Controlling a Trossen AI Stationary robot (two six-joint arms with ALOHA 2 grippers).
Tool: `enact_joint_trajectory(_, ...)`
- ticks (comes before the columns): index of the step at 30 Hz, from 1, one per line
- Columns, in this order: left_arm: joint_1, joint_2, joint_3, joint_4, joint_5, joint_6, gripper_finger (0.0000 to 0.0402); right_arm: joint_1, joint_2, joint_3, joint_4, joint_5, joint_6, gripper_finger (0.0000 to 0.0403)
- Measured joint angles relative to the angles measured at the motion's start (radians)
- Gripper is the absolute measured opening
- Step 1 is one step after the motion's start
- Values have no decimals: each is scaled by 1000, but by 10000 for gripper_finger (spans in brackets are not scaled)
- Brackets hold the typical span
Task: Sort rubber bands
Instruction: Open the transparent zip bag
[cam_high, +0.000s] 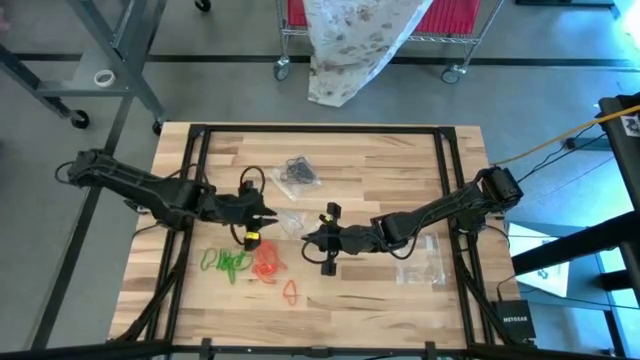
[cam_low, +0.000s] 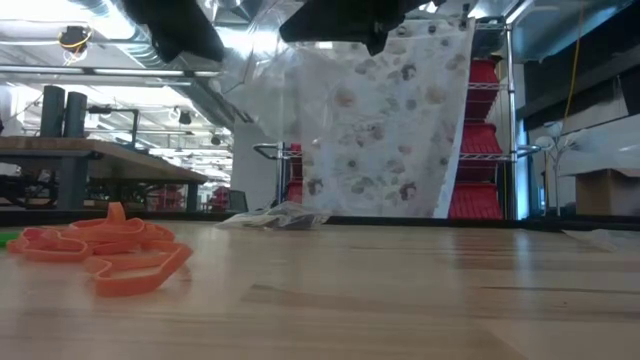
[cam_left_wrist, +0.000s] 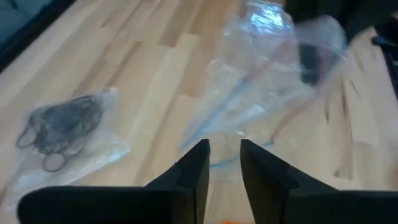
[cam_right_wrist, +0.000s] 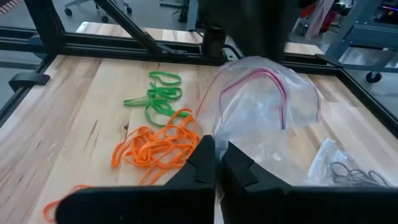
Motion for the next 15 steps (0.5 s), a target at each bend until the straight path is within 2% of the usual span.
enact_joint_trajectory(3, 25, -1, 0, 1, 3, -6, 106, 0, 0, 0, -1, 0, 0, 0)
enact_joint_trajectory(9, 81, -5, -3, -51, 84, -51, 173, 0, 0, 0, -1, 0, -1, 0)
enact_joint_trajectory(15, 119, 0, -78, 76, 148, -23, 209, 0, 0, 0, 0, -1, -4, 0)
